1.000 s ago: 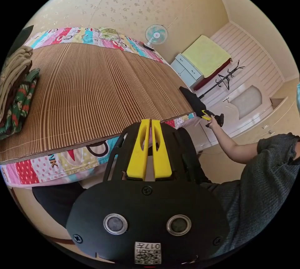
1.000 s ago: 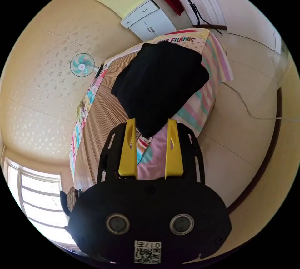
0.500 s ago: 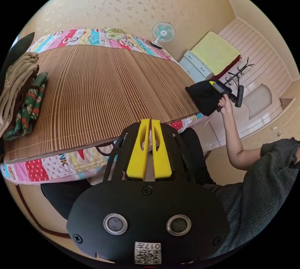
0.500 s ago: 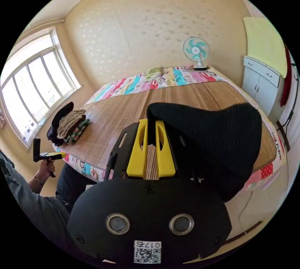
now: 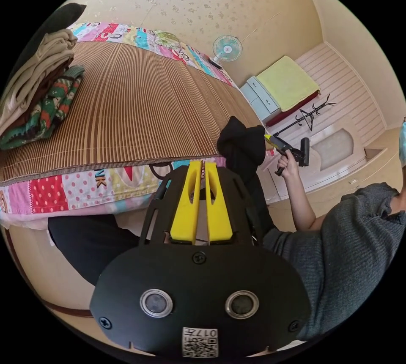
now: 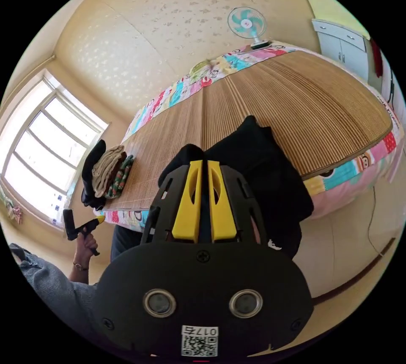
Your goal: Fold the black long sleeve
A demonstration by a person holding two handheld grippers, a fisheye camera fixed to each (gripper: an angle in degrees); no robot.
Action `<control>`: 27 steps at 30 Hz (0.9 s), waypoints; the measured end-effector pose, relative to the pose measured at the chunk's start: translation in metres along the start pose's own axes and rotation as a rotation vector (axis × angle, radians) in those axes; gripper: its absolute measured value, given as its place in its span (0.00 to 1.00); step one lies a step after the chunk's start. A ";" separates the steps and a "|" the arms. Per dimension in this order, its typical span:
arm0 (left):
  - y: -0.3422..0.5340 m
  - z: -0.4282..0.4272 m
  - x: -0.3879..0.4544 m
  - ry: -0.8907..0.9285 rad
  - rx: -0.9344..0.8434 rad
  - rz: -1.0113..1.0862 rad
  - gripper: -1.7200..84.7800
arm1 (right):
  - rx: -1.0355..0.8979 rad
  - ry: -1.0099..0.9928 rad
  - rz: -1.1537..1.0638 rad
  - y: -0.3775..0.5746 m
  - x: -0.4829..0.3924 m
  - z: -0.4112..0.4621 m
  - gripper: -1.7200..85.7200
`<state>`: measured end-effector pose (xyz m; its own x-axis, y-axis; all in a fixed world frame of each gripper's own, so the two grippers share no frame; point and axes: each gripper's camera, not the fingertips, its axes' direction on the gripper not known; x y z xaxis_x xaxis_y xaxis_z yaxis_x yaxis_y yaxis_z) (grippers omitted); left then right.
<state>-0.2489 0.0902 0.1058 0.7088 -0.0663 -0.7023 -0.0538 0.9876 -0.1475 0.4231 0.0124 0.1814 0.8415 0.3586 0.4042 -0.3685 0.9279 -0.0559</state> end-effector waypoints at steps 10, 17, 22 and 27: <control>-0.032 0.053 0.019 0.194 -0.017 0.081 0.10 | -0.158 0.136 0.091 0.018 0.033 0.047 0.14; -0.060 0.074 0.045 0.323 -0.037 0.174 0.11 | -0.017 -0.182 -0.532 0.016 -0.121 -0.017 0.06; -0.116 0.087 0.027 0.501 0.007 0.049 0.18 | -0.142 -0.351 -0.777 0.064 -0.195 -0.010 0.04; -0.159 0.129 0.018 0.348 -0.231 0.060 0.21 | -0.257 -0.371 -0.887 0.112 -0.224 0.013 0.04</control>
<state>-0.1365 -0.0492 0.2066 0.4220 -0.0932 -0.9018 -0.2721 0.9358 -0.2240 0.1882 0.0343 0.0967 0.5783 -0.4892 0.6528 0.4676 0.8545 0.2261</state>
